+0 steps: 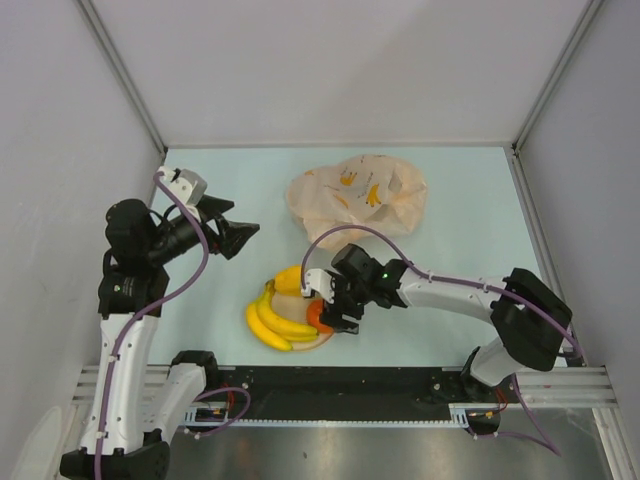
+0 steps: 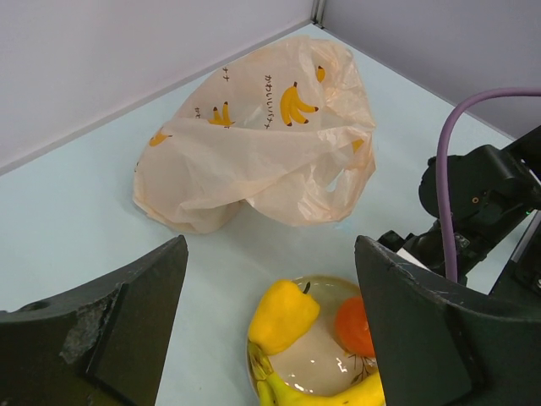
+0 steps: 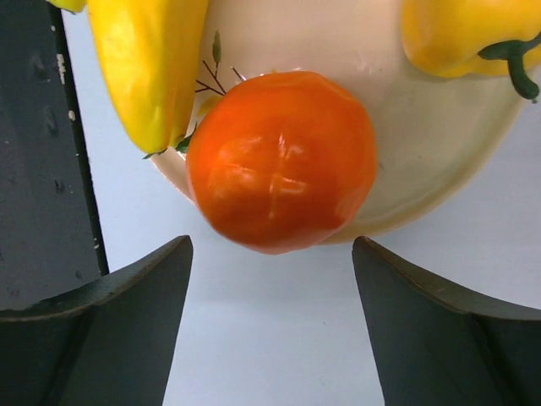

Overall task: Take the fake fruits out of the plastic bag
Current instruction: Place the fake fruit on the plate.

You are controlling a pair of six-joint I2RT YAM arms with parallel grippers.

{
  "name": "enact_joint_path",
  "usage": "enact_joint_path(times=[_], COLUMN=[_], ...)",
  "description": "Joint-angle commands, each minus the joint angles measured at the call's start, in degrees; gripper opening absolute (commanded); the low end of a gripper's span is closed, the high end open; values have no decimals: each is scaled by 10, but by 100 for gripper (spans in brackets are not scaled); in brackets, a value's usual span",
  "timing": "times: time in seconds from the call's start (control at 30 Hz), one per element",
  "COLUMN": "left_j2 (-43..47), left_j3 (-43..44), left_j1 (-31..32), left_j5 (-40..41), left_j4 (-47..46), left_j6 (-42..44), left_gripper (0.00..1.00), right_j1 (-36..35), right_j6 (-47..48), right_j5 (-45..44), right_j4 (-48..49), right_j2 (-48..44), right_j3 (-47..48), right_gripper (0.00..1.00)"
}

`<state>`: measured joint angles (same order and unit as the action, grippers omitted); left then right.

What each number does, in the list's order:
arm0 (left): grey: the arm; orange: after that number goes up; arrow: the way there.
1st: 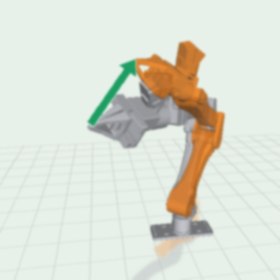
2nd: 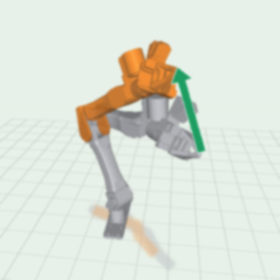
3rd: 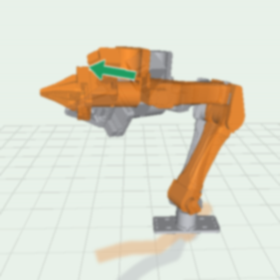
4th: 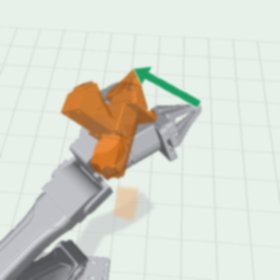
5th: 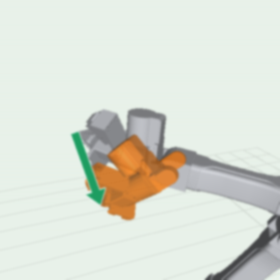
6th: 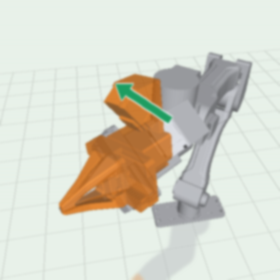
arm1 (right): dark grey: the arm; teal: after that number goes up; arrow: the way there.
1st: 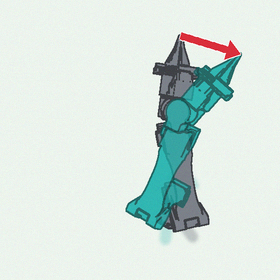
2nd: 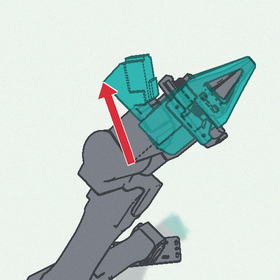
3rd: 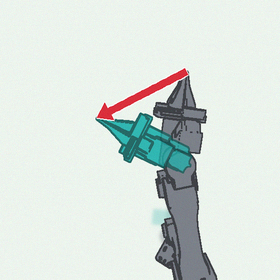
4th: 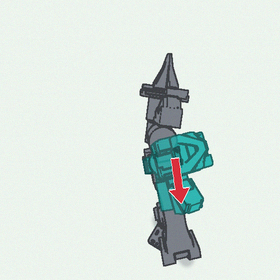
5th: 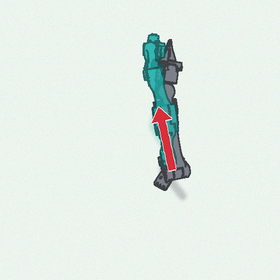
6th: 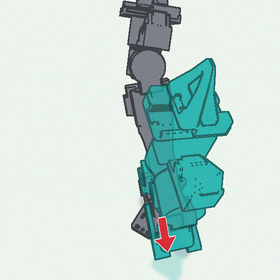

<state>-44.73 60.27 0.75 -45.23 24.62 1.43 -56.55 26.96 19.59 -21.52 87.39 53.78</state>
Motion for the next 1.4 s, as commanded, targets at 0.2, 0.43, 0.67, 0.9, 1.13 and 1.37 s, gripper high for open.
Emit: enact_joint_path(times=[0.2,0.43,0.67,0.9,1.13,1.37], left_j2=[-4,-11,-11,-14,-26,-41], left_j3=[-6,-13,-15,-21,-20,-5], left_j1=[-6,-6,-21,-22,-22,-22], left_j5=[-11,-10,-9,-9,-12,37], left_j4=[-16,-26,-24,-28,-40,-34], left_j6=[-10,-11,-11,-10,-26,-36], left_gripper=[85,85,86,86,86,100], right_j1=[14,1,-22,-22,-23,-15], right_j6=[27,27,36,-5,-4,39], right_j5=[18,29,45,27,20,14], right_j4=[60,68,56,90,95,9], right_j2=[57,90,108,126,139,62], right_j3=[38,69,83,99,113,113], right_gripper=[63,51,50,49,49,57])
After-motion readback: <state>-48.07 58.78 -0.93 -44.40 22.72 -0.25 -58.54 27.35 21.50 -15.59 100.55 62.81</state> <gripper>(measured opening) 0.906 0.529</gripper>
